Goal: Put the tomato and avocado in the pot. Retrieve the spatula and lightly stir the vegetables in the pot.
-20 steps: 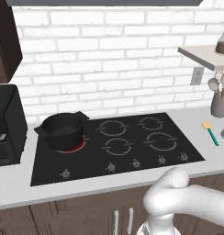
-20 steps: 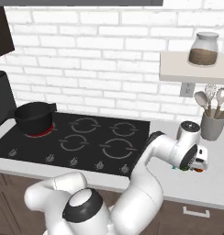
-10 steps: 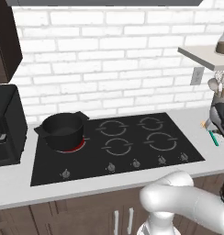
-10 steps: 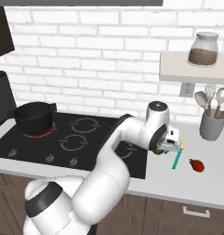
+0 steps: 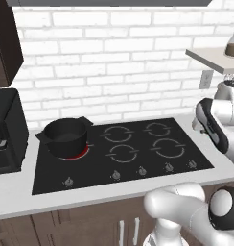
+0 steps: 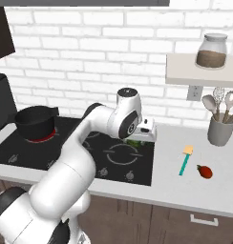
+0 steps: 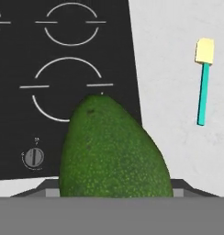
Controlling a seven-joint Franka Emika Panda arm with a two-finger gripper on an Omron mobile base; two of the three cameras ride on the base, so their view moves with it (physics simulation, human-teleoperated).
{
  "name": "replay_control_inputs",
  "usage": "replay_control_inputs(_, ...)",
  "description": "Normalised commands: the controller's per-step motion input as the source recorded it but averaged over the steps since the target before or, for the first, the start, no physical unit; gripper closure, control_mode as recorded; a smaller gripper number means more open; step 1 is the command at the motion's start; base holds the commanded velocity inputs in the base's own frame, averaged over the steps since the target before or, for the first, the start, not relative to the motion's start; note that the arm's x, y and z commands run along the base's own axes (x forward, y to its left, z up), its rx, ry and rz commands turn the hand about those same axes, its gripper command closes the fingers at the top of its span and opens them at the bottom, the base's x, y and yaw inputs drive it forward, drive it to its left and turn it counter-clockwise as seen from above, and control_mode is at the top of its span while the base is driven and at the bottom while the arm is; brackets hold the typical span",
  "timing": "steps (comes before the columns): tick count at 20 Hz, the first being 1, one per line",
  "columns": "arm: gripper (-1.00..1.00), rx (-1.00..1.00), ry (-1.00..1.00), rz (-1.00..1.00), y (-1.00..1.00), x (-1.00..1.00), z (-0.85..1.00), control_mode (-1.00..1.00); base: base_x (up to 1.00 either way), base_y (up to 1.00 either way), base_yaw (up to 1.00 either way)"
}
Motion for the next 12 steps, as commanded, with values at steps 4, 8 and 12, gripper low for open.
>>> replay_control_inputs(4, 1.0, -0.01, 0.0, 0.06, 0.91, -0.05, 0.31, -1.0, 0.0, 0.0, 0.0)
replay_control_inputs(8, 1.0, 0.0, -0.08, 0.05, 0.64, -0.21, 0.2, -1.0, 0.0, 0.0, 0.0)
replay_control_inputs(12, 1.0, 0.0, -0.01, 0.04, 0.83, 0.0, 0.07, -1.0, 0.0, 0.0, 0.0)
